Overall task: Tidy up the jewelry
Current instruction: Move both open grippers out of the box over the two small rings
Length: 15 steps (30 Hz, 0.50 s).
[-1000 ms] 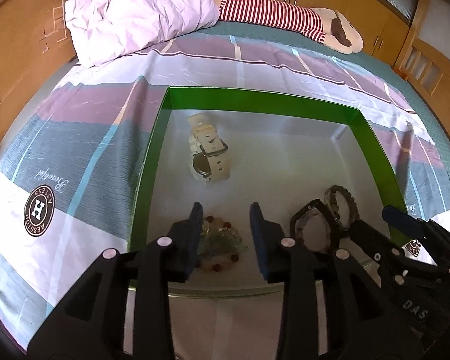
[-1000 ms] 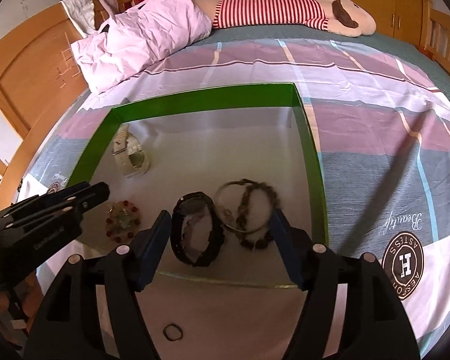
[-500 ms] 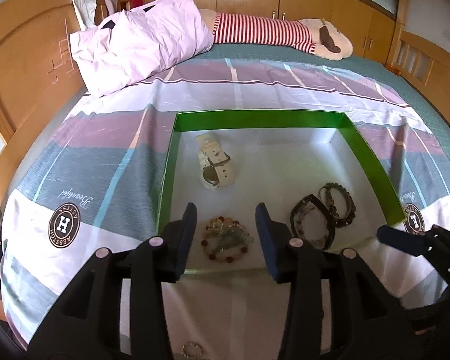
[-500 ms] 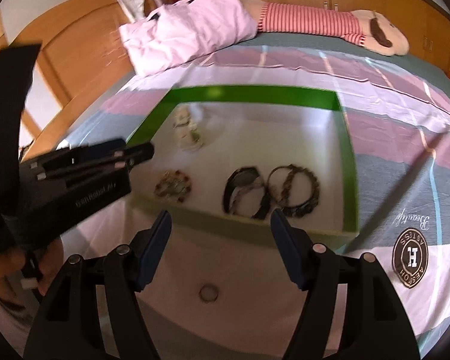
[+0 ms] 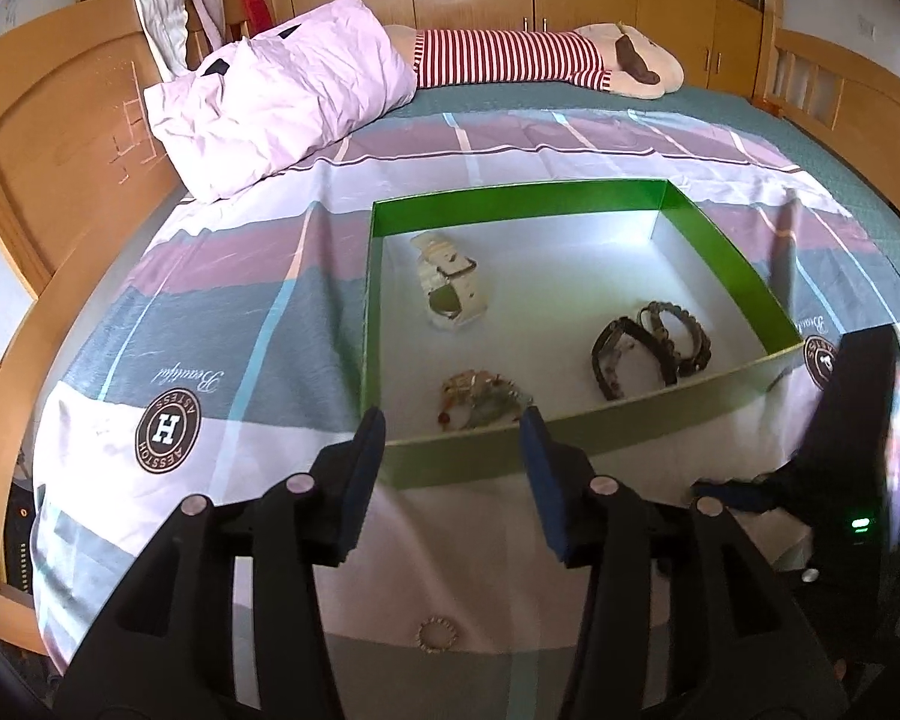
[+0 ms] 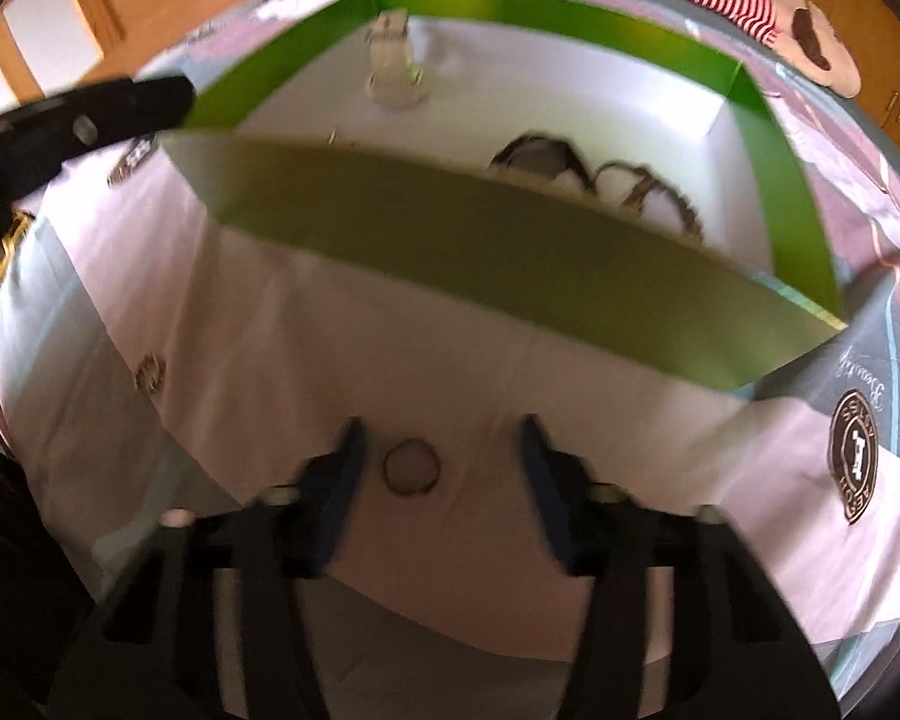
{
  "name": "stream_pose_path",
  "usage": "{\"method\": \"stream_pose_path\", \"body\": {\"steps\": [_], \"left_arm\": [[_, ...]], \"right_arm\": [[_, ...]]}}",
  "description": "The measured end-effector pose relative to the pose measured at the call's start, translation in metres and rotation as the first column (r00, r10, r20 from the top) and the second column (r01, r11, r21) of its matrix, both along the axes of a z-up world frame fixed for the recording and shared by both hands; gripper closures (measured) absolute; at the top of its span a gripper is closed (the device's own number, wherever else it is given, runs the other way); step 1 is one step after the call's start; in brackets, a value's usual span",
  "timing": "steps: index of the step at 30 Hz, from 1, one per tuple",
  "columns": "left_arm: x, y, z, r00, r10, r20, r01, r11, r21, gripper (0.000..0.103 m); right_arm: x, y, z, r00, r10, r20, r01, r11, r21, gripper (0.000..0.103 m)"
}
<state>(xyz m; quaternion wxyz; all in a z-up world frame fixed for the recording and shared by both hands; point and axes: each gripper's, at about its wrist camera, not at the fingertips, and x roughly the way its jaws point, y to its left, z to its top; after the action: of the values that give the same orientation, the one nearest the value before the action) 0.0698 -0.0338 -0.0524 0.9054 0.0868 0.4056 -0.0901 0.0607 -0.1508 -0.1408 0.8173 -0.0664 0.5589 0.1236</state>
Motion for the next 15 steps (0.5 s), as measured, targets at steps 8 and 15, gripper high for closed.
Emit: {"method": "stream_pose_path", "body": {"steps": [8,15], "left_arm": [[-0.01,0.007,0.002,1.0,-0.008,-0.008,0.008,1.0,-0.003,0.051],[-0.01,0.023,-0.028,0.977,-0.039,-0.209,0.016,0.994,-0.113,0.046]], "right_arm": [[-0.002,0.005,0.002,1.0,-0.001,0.01,0.001,1.0,-0.006,0.083],[-0.001,-0.011,0.005,0.999,-0.036,0.003,0.036,0.999,0.008,0.063]]}}
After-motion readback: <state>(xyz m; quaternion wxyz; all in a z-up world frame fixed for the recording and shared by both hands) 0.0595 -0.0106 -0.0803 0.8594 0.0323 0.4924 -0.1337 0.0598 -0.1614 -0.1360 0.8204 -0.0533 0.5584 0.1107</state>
